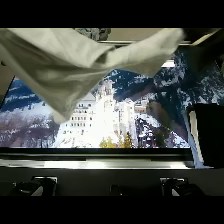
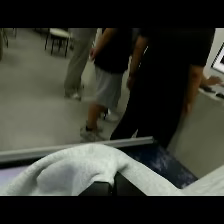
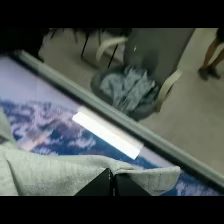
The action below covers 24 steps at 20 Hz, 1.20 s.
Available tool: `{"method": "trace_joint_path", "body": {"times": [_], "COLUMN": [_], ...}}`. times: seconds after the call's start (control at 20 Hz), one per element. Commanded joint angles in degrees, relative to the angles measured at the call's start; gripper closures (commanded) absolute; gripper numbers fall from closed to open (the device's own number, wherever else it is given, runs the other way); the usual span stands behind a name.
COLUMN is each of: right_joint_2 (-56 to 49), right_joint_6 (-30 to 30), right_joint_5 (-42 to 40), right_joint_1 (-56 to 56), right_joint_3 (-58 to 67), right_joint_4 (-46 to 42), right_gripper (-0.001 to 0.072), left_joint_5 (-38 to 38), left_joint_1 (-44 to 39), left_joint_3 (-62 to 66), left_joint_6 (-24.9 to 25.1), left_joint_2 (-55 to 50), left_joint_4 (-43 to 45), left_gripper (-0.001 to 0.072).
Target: Fold the shirts.
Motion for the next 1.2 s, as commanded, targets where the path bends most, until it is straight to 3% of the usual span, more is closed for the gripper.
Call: {"method": "trace_joint_path", "body": {"times": [0.0,0.3,0.45,0.6,0.85,1.1,1.15], "right_joint_2": [8.37,7.85,3.43,-4.39,-18.34,-31.39,-32.24], "right_joint_6": [6.32,9.77,10.95,12.41,13.53,18.12,18.69], "right_joint_5": [-2.23,10.64,25.62,36.04,22.73,12.31,9.9], "right_joint_1": [-0.02,-0.02,-0.02,-0.02,-0.02,-0.02,-0.02], "right_joint_3": [0.87,0.85,0.79,-2.97,-22.6,-28.06,-28.04], "right_joint_4": [-1.68,-5.42,-12.24,-16.37,-17.09,-15.78,-15.26], "right_gripper": [0.0669,0.0669,0.0668,0.0668,0.0667,0.0667,0.0666], "left_joint_5": [0.57,-1.77,-8.07,-8.2,-6.71,-13.7,-14.6], "left_joint_1": [0.42,0.42,0.42,-1.01,-6.1,-6.4,-6.36], "left_joint_3": [5.95,5.88,5.68,3.48,3.02,3.02,3.06], "left_joint_6": [-1.95,-1.01,0.83,4.42,9.46,1.86,1.95], "left_joint_2": [2.34,0.15,-7.45,-18.95,-44.11,-56.46,-56.37], "left_joint_4": [0.28,0.96,2.62,2.56,2.47,2.43,2.47], "left_gripper": [0.0683,0.0682,0.0682,0.0681,0.068,0.0679,0.0646]}}
